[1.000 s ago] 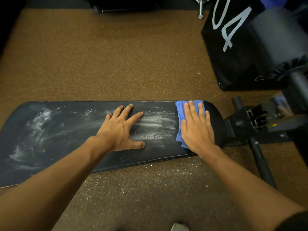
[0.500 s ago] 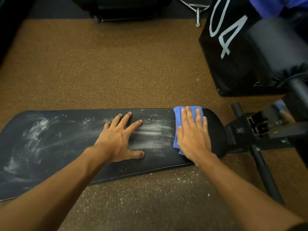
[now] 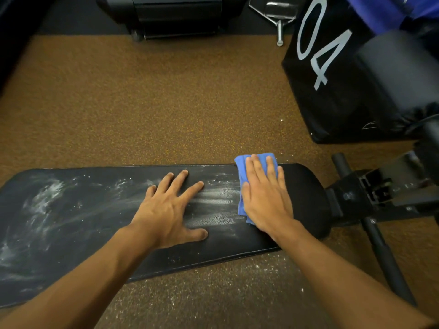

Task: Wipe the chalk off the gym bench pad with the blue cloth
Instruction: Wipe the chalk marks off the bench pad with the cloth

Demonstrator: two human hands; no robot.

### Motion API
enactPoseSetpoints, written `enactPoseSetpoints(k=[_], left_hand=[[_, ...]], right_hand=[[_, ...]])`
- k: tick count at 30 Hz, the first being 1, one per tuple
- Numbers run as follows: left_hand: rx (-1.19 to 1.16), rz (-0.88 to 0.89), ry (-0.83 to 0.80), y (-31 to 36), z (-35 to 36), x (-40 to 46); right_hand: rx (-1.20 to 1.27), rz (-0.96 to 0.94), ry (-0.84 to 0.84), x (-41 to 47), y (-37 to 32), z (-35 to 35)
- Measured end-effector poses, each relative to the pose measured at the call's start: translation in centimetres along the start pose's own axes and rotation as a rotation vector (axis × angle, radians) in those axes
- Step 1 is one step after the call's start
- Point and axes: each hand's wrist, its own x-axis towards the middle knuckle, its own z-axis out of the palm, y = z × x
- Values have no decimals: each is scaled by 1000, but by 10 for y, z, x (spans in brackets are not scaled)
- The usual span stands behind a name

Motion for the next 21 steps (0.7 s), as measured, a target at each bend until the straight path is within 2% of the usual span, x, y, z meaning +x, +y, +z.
enactPoseSetpoints(k=[3, 5, 8, 11, 14, 17, 19, 21], left_hand=[[5, -2, -3, 1, 0, -1], [10, -1, -8, 2, -2, -1], [12, 2, -13, 1, -1, -1], [3, 4, -7, 0, 0, 0], [1, -4, -12, 1, 0, 0], [-6, -4, -9, 3, -1, -2], [-28, 11, 7, 1, -2, -5], [-54, 19, 48, -5, -3, -11]], right_hand=[[-22, -202, -53, -29, 6, -2], [-28, -243, -94, -37, 25, -7], [-41, -99, -57, -15, 32, -6], [-13, 50, -7, 11, 3, -1], [-8, -91, -36, -1, -26, 2], [4, -242, -77, -32, -16, -2], [9, -207, -86, -33, 2, -4], [-3, -87, -44, -16, 10, -4]])
